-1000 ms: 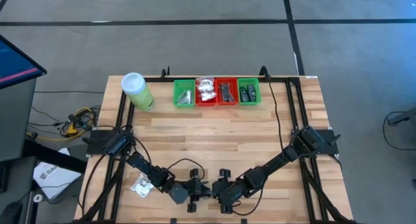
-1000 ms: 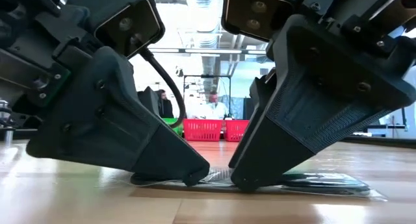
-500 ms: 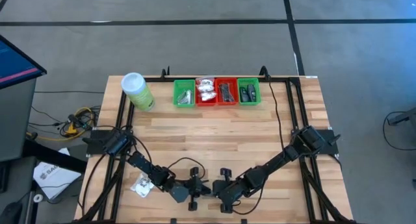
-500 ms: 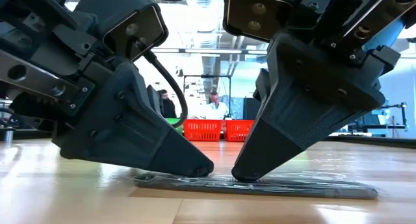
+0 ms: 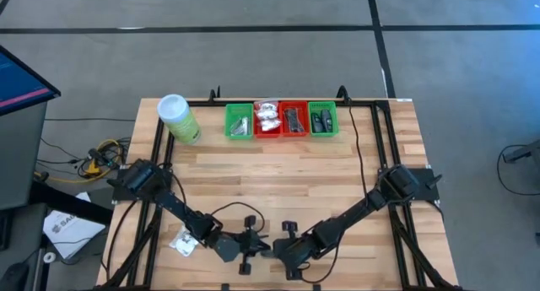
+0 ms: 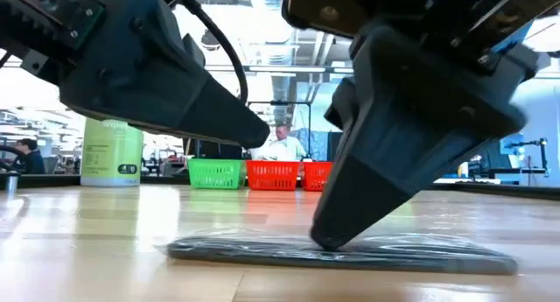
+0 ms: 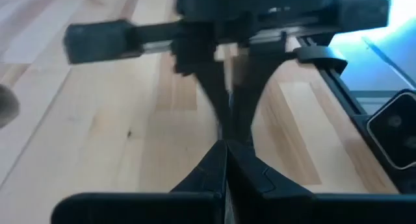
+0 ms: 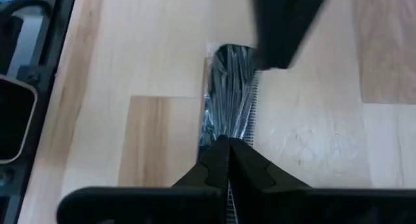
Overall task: Pick & Place Travel size toiletries
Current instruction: Put the black comb into the right red bin
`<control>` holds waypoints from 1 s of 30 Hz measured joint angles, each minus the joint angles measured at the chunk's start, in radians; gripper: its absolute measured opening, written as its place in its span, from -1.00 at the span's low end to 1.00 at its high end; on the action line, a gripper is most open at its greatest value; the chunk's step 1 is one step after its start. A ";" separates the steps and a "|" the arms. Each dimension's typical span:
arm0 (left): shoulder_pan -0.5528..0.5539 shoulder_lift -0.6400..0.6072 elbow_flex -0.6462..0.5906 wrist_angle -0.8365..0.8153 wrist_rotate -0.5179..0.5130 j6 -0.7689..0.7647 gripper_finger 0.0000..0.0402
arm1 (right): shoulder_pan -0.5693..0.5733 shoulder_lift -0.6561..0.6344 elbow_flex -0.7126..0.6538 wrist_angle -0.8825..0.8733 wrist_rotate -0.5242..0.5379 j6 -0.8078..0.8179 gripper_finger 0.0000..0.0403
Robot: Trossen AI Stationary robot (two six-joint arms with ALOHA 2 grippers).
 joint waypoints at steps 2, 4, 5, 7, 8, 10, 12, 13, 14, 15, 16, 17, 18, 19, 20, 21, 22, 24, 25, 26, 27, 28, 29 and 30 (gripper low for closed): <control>0.000 -0.005 0.000 -0.013 -0.005 0.000 -0.99 | 0.002 0.001 0.028 -0.048 -0.001 -0.020 -1.00; -0.001 -0.007 0.000 -0.015 -0.006 -0.003 -0.99 | 0.002 0.003 0.056 -0.097 0.004 -0.031 -1.00; -0.002 -0.007 0.000 -0.015 -0.006 -0.003 -0.99 | 0.002 0.003 0.069 -0.121 0.007 -0.034 -1.00; -0.002 -0.007 -0.007 -0.014 -0.007 -0.007 -0.99 | 0.002 0.003 0.092 -0.152 0.012 -0.046 -1.00; -0.004 -0.007 -0.012 -0.014 -0.007 -0.017 -0.99 | 0.002 0.003 0.100 -0.156 0.013 -0.051 -1.00; -0.004 -0.008 -0.023 -0.014 -0.011 -0.037 -0.99 | -0.001 0.003 0.110 -0.159 0.016 -0.057 -1.00; -0.004 -0.008 -0.036 -0.011 -0.012 -0.063 -0.99 | -0.004 0.003 0.125 -0.169 0.017 -0.063 -1.00; -0.004 -0.009 -0.043 -0.011 -0.013 -0.076 -0.99 | -0.004 0.003 0.137 -0.183 0.020 -0.067 -1.00; -0.004 -0.009 -0.051 -0.011 -0.013 -0.086 -0.99 | -0.004 0.002 0.148 -0.200 0.021 -0.071 -1.00; -0.004 -0.009 -0.057 -0.012 -0.013 -0.099 -0.99 | -0.005 0.002 0.160 -0.223 0.023 -0.072 -1.00; -0.004 -0.009 -0.063 -0.012 -0.013 -0.106 -0.99 | -0.007 0.002 0.170 -0.240 0.023 -0.072 -1.00; -0.004 -0.009 -0.067 -0.012 -0.013 -0.113 -0.99 | -0.010 0.001 0.176 -0.251 0.023 -0.072 -1.00; -0.004 -0.009 -0.070 -0.011 -0.013 -0.125 -0.99 | -0.010 0.000 0.178 -0.255 0.022 -0.072 -1.00; -0.004 -0.009 -0.072 -0.010 -0.012 -0.134 -0.99 | -0.010 0.000 0.178 -0.257 0.014 -0.071 -1.00; -0.004 -0.009 -0.072 -0.010 -0.003 -0.144 -0.99 | -0.010 0.000 0.178 -0.257 0.013 -0.067 -1.00; -0.004 -0.009 -0.072 -0.008 0.013 -0.149 -0.99 | -0.010 0.000 0.178 -0.257 0.012 -0.067 -1.00; -0.004 -0.009 -0.072 -0.006 0.031 -0.150 -0.99 | -0.010 0.000 0.178 -0.257 0.012 -0.065 -1.00; -0.008 -0.009 -0.072 -0.002 0.072 -0.153 -0.99 | -0.007 0.000 0.179 -0.262 0.001 -0.031 -0.99; -0.010 -0.009 -0.072 -0.001 0.091 -0.157 -0.99 | -0.006 -0.001 0.180 -0.269 -0.020 -0.021 -0.97; -0.013 -0.009 -0.072 -0.001 0.102 -0.158 -0.99 | -0.004 -0.001 0.176 -0.271 -0.039 -0.012 -0.94; -0.017 -0.009 -0.072 0.000 0.113 -0.160 -0.99 | -0.001 -0.002 0.169 -0.271 -0.045 -0.003 -0.91; -0.020 -0.009 -0.072 0.000 0.113 -0.164 -0.99 | 0.000 -0.002 0.163 -0.273 -0.045 0.005 -0.86; -0.023 -0.009 -0.072 0.002 0.113 -0.164 -0.99 | 0.002 -0.002 0.159 -0.281 -0.045 0.011 -0.81; -0.025 -0.009 -0.072 0.005 0.111 -0.164 -0.99 | 0.006 -0.002 0.159 -0.288 -0.044 0.012 -0.75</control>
